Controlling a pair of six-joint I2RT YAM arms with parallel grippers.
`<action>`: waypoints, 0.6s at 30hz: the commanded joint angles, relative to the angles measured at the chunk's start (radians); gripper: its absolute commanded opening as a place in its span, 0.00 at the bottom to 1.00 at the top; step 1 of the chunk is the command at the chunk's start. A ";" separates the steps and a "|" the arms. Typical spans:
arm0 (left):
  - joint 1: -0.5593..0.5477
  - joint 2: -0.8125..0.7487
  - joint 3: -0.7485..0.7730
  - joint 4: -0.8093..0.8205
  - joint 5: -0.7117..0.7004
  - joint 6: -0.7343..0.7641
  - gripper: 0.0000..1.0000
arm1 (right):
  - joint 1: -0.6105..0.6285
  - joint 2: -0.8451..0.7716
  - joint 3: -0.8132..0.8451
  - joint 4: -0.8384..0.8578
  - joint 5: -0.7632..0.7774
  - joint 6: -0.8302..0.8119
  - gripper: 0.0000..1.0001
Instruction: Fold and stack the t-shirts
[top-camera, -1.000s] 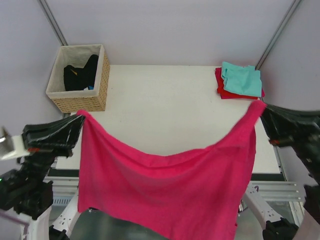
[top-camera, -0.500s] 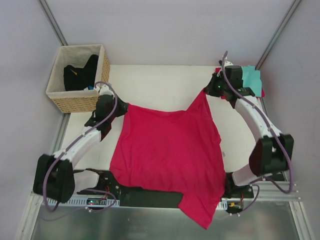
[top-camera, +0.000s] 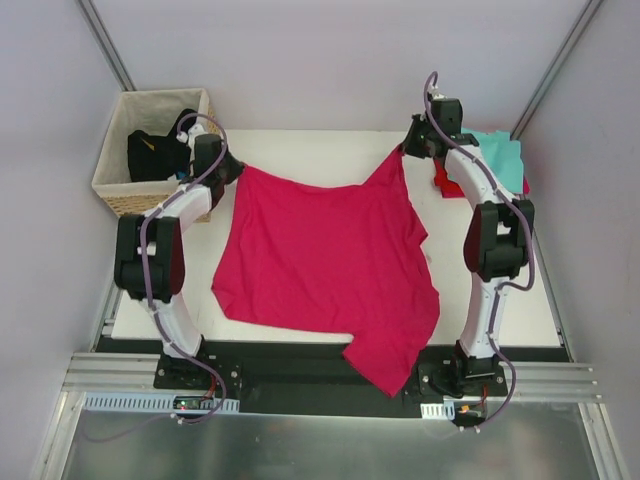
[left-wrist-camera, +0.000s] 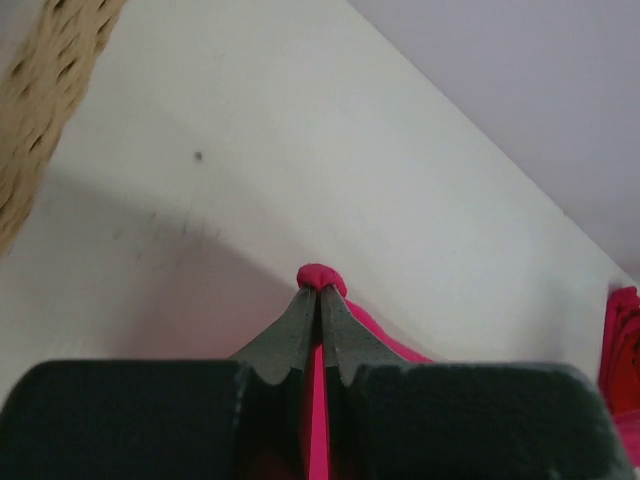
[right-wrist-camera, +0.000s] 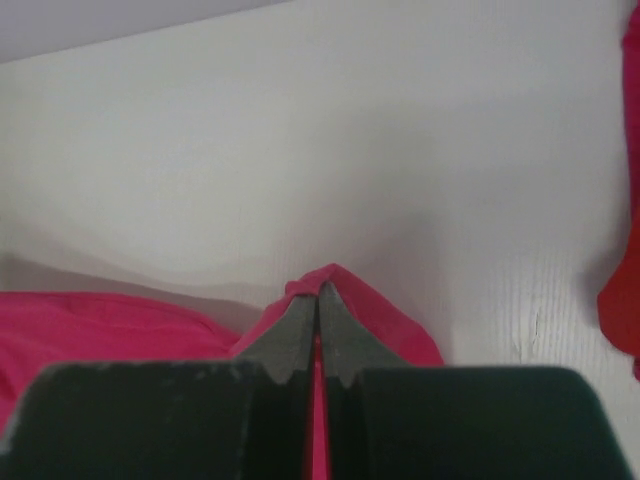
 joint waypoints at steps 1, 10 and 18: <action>0.031 0.153 0.189 0.005 0.080 -0.044 0.00 | -0.019 0.144 0.222 -0.036 -0.008 0.002 0.01; 0.048 0.276 0.293 0.005 0.080 -0.084 0.39 | -0.019 0.250 0.343 0.044 -0.025 0.020 0.96; 0.040 -0.063 0.155 0.050 0.135 -0.040 0.99 | 0.016 -0.146 -0.028 0.110 0.007 -0.027 0.96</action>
